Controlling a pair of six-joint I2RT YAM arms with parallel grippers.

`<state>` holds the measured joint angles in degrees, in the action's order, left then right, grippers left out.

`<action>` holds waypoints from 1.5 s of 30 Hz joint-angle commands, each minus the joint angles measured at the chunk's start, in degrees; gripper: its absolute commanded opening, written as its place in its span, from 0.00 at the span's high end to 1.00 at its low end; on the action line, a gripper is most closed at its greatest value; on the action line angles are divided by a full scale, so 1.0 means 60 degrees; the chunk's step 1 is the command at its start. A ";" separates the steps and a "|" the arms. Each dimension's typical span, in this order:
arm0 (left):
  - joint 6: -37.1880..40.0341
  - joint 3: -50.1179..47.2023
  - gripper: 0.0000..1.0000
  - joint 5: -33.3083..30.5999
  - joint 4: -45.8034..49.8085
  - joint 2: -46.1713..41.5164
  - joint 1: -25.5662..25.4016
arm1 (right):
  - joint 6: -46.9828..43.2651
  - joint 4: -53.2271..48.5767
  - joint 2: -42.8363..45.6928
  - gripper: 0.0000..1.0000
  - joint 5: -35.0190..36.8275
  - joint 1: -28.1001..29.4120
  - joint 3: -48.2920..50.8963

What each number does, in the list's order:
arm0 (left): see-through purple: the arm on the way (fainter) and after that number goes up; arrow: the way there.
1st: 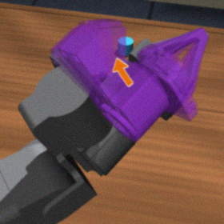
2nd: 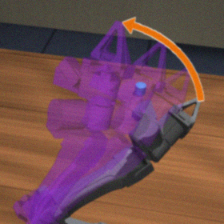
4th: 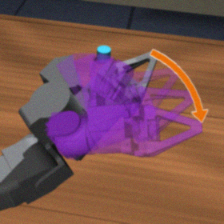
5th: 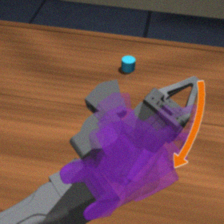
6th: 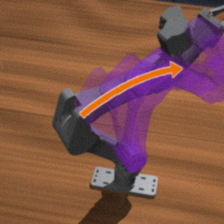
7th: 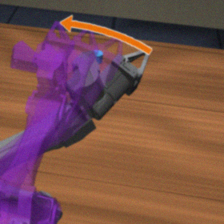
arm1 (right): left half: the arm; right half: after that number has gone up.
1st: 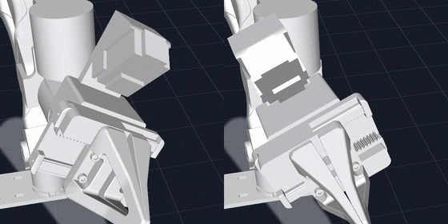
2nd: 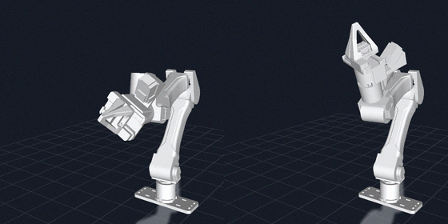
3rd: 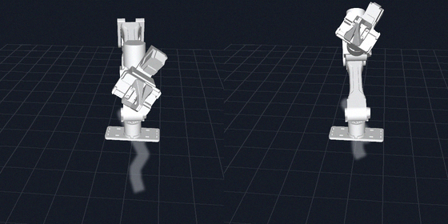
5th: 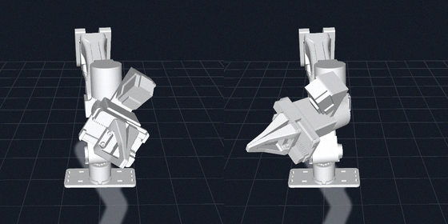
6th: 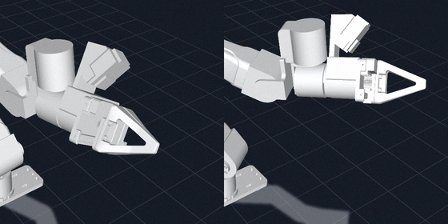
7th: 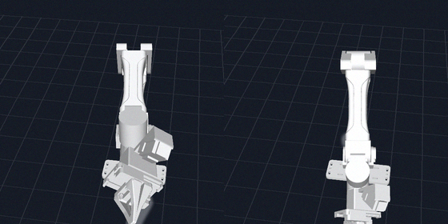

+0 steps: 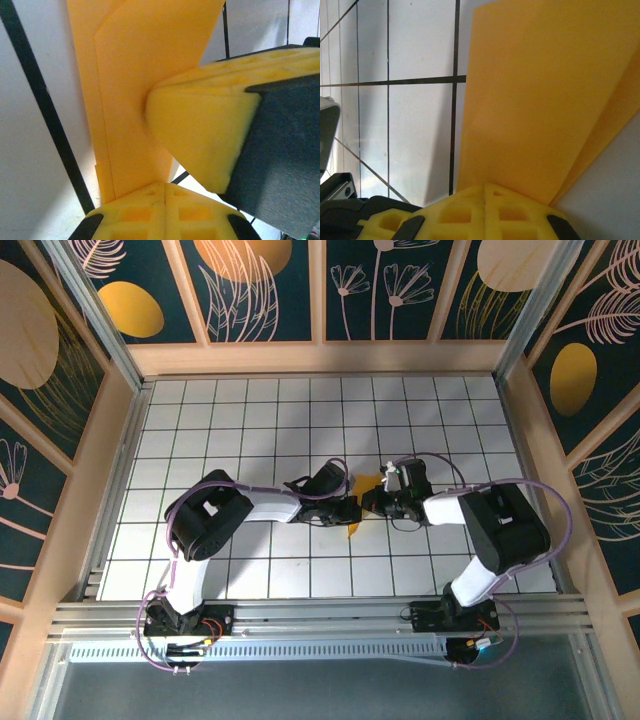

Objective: Fold a paper plane with a square sheet of paper (fold left side to right side)
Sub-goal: Fold the wing for the fifth time at the center of the table.

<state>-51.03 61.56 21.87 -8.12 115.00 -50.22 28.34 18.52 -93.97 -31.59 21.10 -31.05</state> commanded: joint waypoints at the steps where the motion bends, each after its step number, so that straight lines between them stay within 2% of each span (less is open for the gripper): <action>1: 0.0213 -0.0517 1.00 -0.0847 0.1720 0.0390 0.0027 | -0.0441 -0.0282 -0.0295 1.00 0.0563 -0.0107 -0.0248; 14: 0.0238 -0.0516 1.00 -0.0861 0.1764 0.0460 0.0023 | -0.0990 -0.0691 -0.0673 1.00 0.0491 -0.1075 -0.0890; 25: 0.0237 -0.0517 1.00 -0.0861 0.1793 0.0448 0.0020 | -0.1251 -0.0945 -0.1384 1.00 0.0257 -0.2292 -0.1709; 33: 0.0242 -0.0547 1.00 -0.0891 0.1756 0.0399 0.0020 | -0.1380 -0.1205 -0.1870 1.00 0.0016 -0.2656 -0.2445; 39: 0.0177 -0.0618 1.00 -0.0889 0.1560 0.0340 0.0020 | -0.1421 -0.1678 -0.0913 1.00 0.0050 -0.2676 -0.2531; 45: 0.0141 -0.0656 1.00 -0.0933 0.1474 0.0264 0.0028 | -0.0881 -0.1983 0.0573 1.00 -0.0551 -0.2440 -0.1658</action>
<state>-51.03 60.88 21.34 -8.75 114.61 -50.28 21.56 8.86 -94.72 -32.88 5.48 -43.27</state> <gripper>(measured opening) 0.043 0.047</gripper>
